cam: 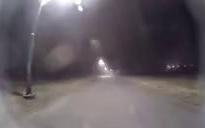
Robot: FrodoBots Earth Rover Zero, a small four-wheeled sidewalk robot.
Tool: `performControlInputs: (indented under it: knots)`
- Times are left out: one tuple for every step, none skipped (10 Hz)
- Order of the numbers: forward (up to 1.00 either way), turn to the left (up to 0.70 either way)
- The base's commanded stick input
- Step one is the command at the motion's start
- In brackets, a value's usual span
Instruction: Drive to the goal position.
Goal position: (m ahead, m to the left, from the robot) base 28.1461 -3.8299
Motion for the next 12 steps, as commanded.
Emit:
performControlInputs:
  knots:
    - [1.0, 0.0]
    - [1.0, 0.0]
    - [1.0, 0.0]
    - [1.0, 0.0]
    - [1.0, 0.0]
    - [1.0, 0.0]
    - [1.0, 0.0]
    - [1.0, 0.0]
    - [1.0, 0.0]
    - [1.0, 0.0]
    - [1.0, 0.0]
    - [1.0, 0.0]
